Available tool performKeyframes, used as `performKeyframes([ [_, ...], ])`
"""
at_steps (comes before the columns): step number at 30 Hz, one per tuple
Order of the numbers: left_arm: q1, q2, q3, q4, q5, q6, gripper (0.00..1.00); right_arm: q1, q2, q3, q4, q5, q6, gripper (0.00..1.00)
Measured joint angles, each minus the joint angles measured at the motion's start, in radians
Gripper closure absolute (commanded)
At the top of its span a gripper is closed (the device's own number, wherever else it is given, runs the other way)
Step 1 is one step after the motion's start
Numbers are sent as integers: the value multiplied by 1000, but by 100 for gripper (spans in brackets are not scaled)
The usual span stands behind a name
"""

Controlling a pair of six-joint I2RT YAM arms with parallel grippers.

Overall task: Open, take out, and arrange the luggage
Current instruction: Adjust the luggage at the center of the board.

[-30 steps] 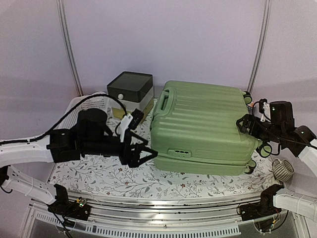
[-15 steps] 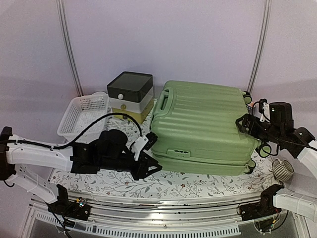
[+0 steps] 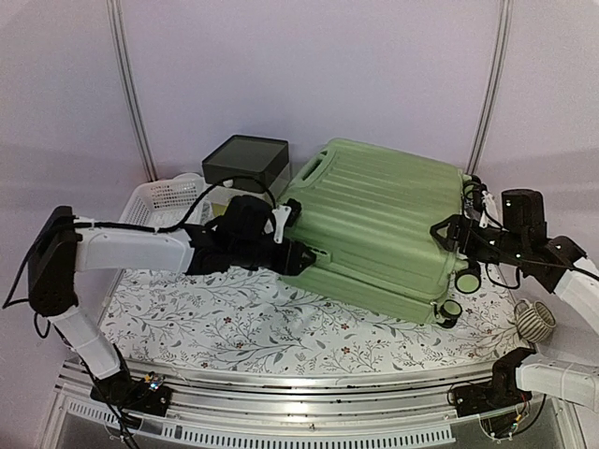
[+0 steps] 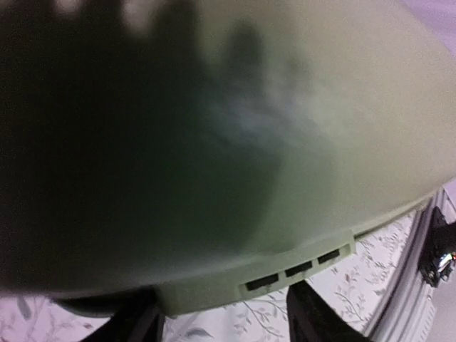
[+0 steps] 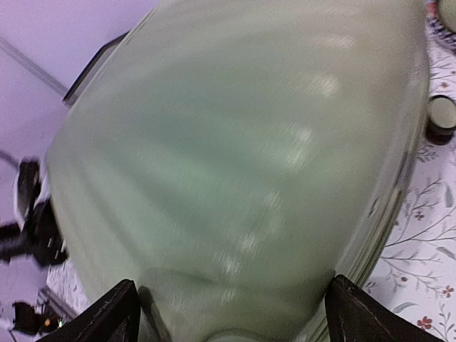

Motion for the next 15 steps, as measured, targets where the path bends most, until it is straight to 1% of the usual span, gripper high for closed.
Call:
performKeyframes([
  [4, 113, 179, 196, -34, -11, 50, 28, 81, 10, -21, 54, -84, 32, 11],
  [7, 154, 284, 300, -8, -16, 69, 26, 217, 42, -39, 61, -185, 39, 11],
  [10, 168, 272, 285, 50, 8, 85, 22, 302, 79, -43, 50, -253, 46, 9],
  [12, 163, 224, 229, 103, 39, 89, 20, 325, 79, -43, 43, -267, 46, 8],
  [15, 145, 98, 89, 185, 87, 89, 20, 327, 69, -45, 42, -240, 44, 8],
])
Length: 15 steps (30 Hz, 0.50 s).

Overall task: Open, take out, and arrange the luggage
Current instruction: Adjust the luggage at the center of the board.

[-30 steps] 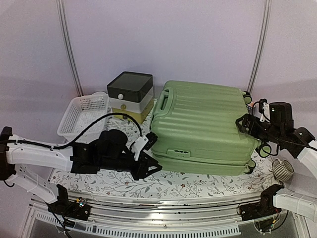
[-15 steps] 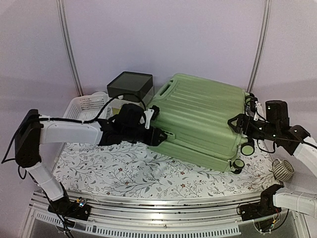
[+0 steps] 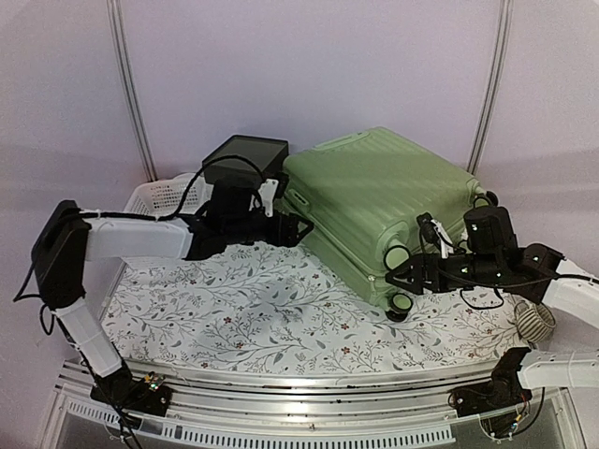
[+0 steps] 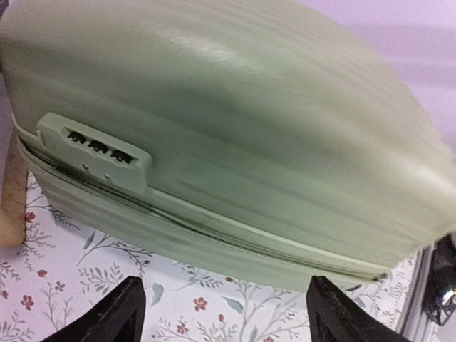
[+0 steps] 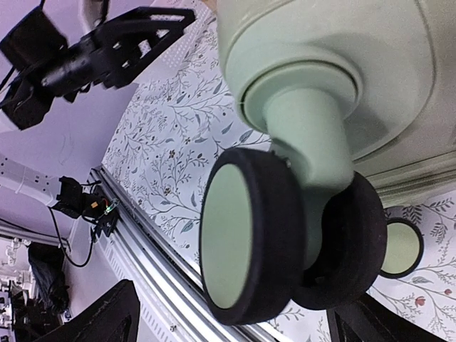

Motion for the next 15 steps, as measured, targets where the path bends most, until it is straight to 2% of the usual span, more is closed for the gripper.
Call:
performKeyframes([
  [7, -127, -218, -259, 142, 14, 0, 20, 0, -39, -6, -9, 117, -22, 7],
  [15, -248, -233, -484, 308, -33, -45, 20, 0, -56, -6, -27, 230, -52, 13],
])
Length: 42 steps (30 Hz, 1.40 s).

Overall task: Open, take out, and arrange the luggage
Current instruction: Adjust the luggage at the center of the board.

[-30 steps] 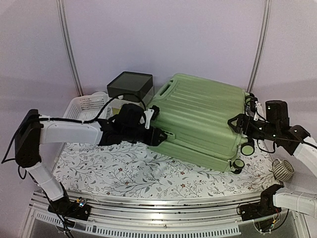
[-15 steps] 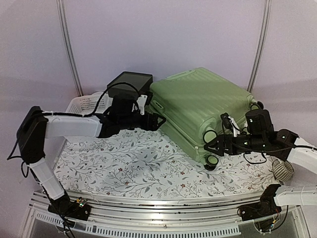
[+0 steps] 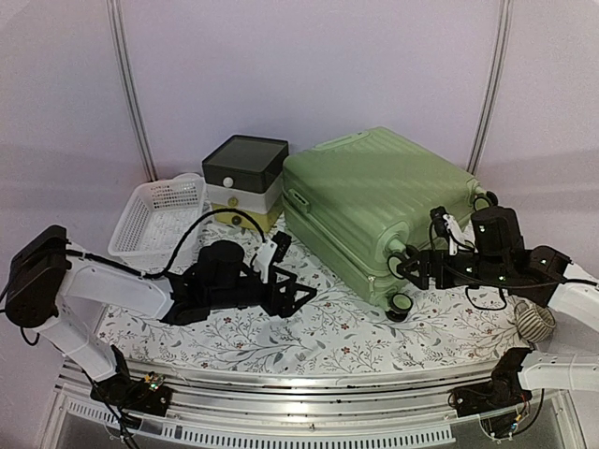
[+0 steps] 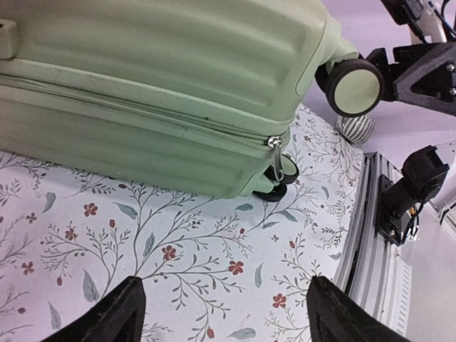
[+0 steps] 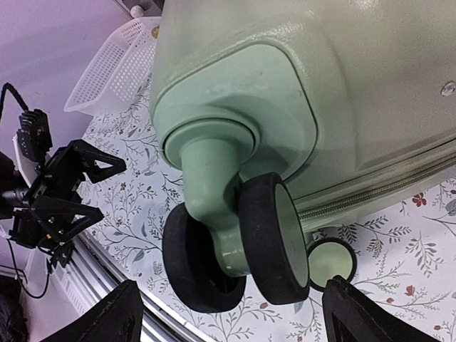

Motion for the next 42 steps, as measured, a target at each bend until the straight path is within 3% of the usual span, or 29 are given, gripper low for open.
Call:
performKeyframes([
  [13, -27, 42, -11, 117, -11, -4, 21, 1, 50, 0, 5, 17, -95, 22],
  [19, -27, 49, -10, 120, -20, 10, 21, 49, 203, 46, 61, 8, -108, 21],
  [29, -28, 23, -32, 105, -52, 23, 21, 230, 533, 279, 97, 70, -150, 18],
  [35, -31, -2, -67, 113, -56, 24, 21, 243, 500, 266, 126, 78, -165, 15],
  [42, -42, -3, -71, 132, -49, 29, 20, 246, 282, 150, 160, 133, -158, 12],
])
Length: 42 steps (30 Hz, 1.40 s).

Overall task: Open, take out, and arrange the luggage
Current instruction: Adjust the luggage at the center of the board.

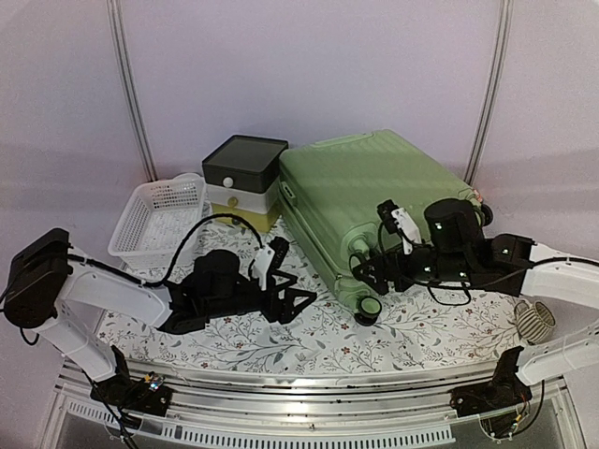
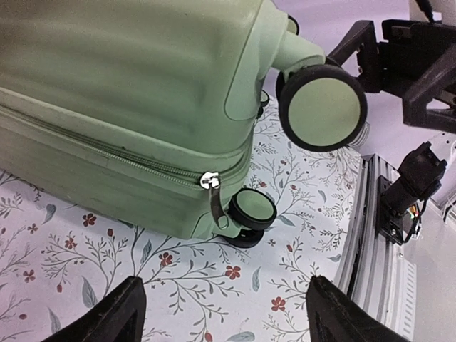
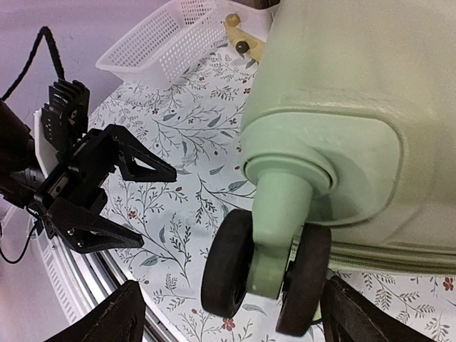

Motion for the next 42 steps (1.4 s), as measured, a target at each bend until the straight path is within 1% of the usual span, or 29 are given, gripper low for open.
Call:
performKeyframes([
  [4, -14, 3, 0, 12, 8, 5, 20, 3, -120, -80, 2, 72, 39, 11],
  [6, -23, 13, 3, 23, 11, 5, 21, 3, -160, -112, -6, 103, 60, 13],
  [9, -32, 46, 20, 28, 11, -8, 22, 3, -193, -143, -27, 149, 93, 20],
  [14, -53, 119, 46, 47, -7, -47, 27, 2, -208, -168, -62, 206, 150, 41],
  [18, -71, 185, 80, 64, -24, -75, 31, -14, -236, -200, -66, 212, 183, 47],
  [21, -81, 239, 118, 71, -48, -86, 35, -42, -235, -213, -57, 202, 195, 48],
  [25, -88, 270, 130, 83, -90, -87, 38, -65, -195, -212, -20, 195, 193, 49],
  [29, -88, 280, 131, 118, -123, -79, 41, -70, -101, -184, 10, 190, 171, 49],
  [38, -89, 301, 131, 186, -154, -71, 41, -88, 150, 8, 47, 159, 68, 49],
  [42, -89, 304, 129, 206, -165, -65, 41, -84, 203, 40, 39, 137, 50, 47],
])
